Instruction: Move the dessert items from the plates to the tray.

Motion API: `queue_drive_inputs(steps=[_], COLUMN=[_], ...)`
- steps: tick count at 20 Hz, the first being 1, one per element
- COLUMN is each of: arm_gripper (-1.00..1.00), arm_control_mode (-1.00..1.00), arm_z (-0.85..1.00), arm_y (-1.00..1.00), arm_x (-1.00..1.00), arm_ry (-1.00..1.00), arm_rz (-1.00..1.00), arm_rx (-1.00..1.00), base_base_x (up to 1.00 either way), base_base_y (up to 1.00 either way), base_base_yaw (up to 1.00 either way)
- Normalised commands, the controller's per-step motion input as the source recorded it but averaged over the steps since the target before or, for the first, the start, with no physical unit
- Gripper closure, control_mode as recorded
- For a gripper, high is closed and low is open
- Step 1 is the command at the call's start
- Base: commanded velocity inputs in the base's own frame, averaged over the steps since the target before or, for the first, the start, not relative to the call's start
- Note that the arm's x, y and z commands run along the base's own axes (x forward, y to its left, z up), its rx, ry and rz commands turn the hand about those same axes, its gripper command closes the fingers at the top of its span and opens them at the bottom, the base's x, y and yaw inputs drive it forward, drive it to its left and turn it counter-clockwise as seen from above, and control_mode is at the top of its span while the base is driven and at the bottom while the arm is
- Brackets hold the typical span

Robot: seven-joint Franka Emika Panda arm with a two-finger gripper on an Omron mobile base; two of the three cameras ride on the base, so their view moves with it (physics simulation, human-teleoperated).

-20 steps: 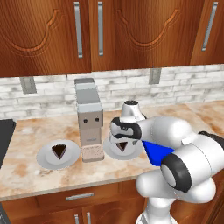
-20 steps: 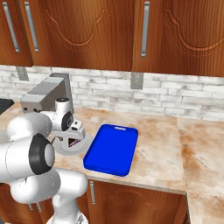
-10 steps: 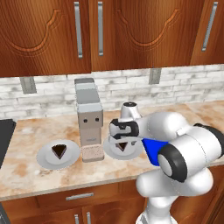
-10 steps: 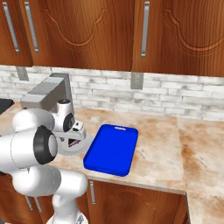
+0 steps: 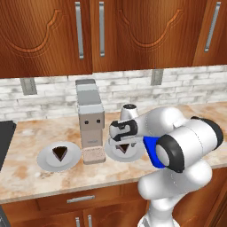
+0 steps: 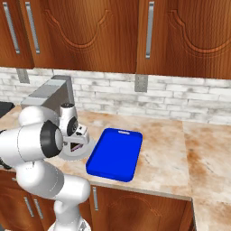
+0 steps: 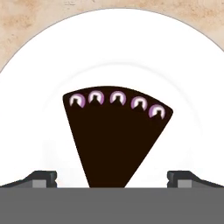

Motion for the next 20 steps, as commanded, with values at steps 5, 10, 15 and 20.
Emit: queue_drive_inputs(steps=[5,10,15,20], arm_gripper=[-1.00,-1.00,-1.00,1.00], arm_control_mode=[-1.00,-1.00,-1.00,-1.00], arm_z=[-0.09,-0.14,-0.14,-0.13], arm_y=[0.00,0.00,0.00,0.00], arm_x=[0.14,0.12,0.12,0.06], arm_ry=[0.00,0.00,0.00,0.00], arm_rz=[0.00,0.00,0.00,0.00], arm_rx=[0.00,0.00,0.00,0.00], base_base_x=[0.00,0.00,0.00,0.00], base_base_y=[0.00,0.00,0.00,0.00], base_base_yaw=[0.00,0.00,0.00,0.00])
